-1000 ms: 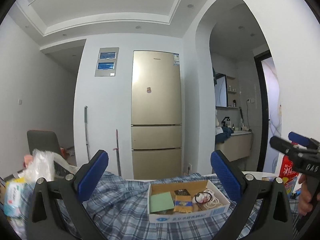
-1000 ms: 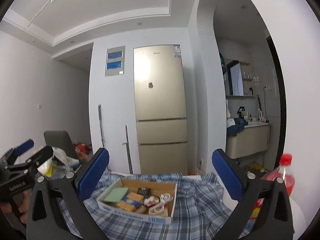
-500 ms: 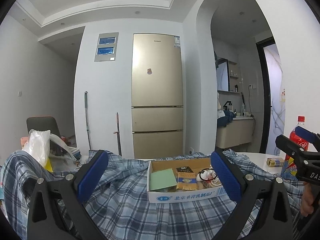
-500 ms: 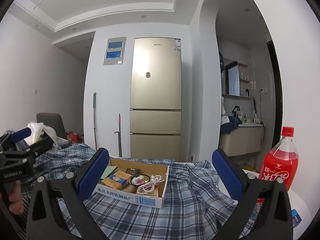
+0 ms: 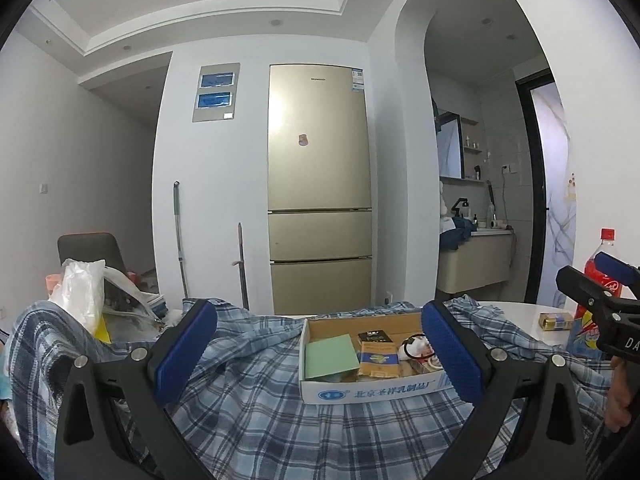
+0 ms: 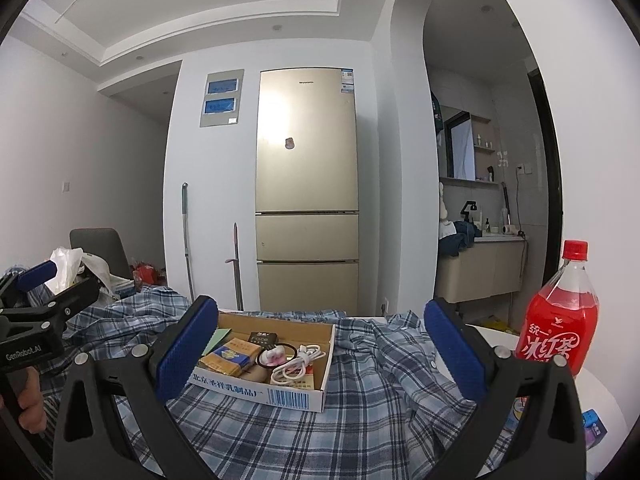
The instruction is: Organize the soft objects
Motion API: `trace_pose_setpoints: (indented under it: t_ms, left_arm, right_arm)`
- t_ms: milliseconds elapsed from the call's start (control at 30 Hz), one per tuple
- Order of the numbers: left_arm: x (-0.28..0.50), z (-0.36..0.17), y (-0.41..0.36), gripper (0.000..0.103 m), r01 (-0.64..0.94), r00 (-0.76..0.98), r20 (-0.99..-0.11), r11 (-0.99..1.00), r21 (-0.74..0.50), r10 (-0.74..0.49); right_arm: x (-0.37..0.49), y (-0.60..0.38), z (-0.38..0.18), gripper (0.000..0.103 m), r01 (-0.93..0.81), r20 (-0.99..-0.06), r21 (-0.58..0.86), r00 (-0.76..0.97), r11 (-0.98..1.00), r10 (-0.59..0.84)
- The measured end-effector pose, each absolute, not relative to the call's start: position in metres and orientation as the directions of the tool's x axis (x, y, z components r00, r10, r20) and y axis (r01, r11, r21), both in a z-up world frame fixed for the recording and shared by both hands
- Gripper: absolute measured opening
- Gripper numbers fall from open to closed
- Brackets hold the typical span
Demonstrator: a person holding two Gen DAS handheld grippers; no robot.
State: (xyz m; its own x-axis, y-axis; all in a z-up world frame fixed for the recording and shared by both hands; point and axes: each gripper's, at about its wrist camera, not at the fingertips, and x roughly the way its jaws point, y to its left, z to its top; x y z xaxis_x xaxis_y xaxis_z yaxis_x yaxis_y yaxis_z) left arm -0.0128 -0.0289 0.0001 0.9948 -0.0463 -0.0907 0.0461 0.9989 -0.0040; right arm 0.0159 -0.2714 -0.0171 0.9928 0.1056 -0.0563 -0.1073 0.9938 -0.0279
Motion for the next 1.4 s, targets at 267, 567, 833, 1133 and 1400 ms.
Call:
trace_pose_setpoints:
  t_ms: [267, 567, 833, 1133, 1400]
  left_arm:
    - [-0.0147, -0.0001, -0.0298, 0.103, 0.042, 0.996, -0.080, 0.999, 0.006, -0.041]
    - [-0.0153, 0.0001, -0.0312, 0.103, 0.051, 0.996, -0.073, 0.999, 0.005, -0.050]
    - [-0.0172, -0.0004, -0.0333, 0.103, 0.051, 0.997, -0.065, 0.999, 0.014, -0.050]
    - [-0.0174, 0.0001, -0.0309, 0.103, 0.052, 0.997, -0.062, 0.999, 0.016, -0.051]
    - [-0.0218, 0.0013, -0.0314, 0.103, 0.062, 0.997, -0.047, 0.998, 0.027, -0.061]
  right_arm:
    - [0.0151, -0.2711, -0.0169, 0.103, -0.110, -0.055, -0.032, 0.993, 0.993, 0.108]
    - [0.0143, -0.2690, -0.0159, 0.103, -0.110, -0.055, -0.032, 0.993, 0.993, 0.108]
    - [0.0169, -0.2693, -0.0152, 0.103, -0.108, -0.072, -0.025, 0.992, 0.994, 0.106]
    - [0.0163, -0.2685, -0.0152, 0.103, -0.108, -0.070, -0.024, 0.992, 0.994, 0.106]
    - [0.0166, -0.2692, -0.0155, 0.103, -0.107, -0.070, -0.023, 0.992, 0.994, 0.105]
